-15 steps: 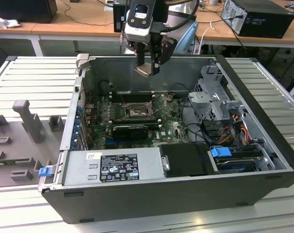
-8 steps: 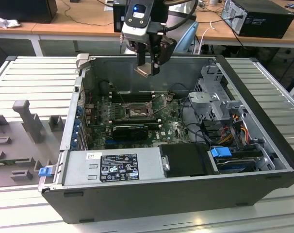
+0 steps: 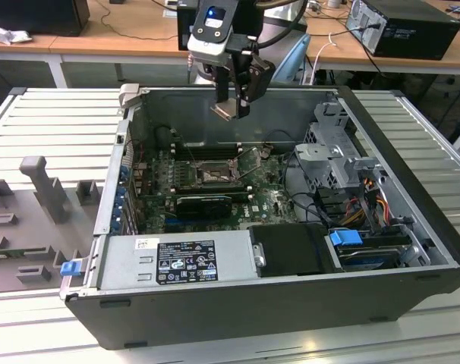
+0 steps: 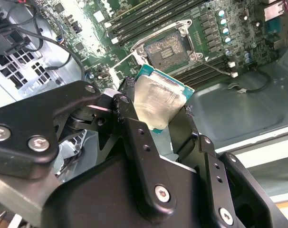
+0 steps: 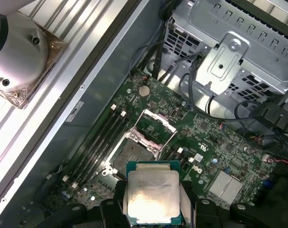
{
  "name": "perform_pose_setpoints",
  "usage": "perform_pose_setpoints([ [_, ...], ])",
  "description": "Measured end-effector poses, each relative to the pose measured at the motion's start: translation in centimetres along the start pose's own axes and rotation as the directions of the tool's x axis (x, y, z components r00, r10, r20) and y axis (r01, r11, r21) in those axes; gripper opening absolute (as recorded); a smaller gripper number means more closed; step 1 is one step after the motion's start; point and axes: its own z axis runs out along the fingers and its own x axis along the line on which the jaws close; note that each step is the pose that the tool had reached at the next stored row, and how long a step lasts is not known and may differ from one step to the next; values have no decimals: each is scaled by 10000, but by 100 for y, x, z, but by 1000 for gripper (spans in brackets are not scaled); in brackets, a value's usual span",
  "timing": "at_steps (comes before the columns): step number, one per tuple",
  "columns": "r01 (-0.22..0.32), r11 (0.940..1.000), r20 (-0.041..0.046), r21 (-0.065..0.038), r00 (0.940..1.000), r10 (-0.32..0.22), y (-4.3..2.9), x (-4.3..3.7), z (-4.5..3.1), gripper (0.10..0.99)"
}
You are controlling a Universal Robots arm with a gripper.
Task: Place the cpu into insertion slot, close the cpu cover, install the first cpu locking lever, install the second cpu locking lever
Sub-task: 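Place the cpu into insertion slot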
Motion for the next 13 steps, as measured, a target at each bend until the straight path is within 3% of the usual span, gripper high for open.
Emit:
perform_pose_setpoints([
  [13, -888, 9960, 77, -20, 9960, 888, 0, 0, 0, 529],
])
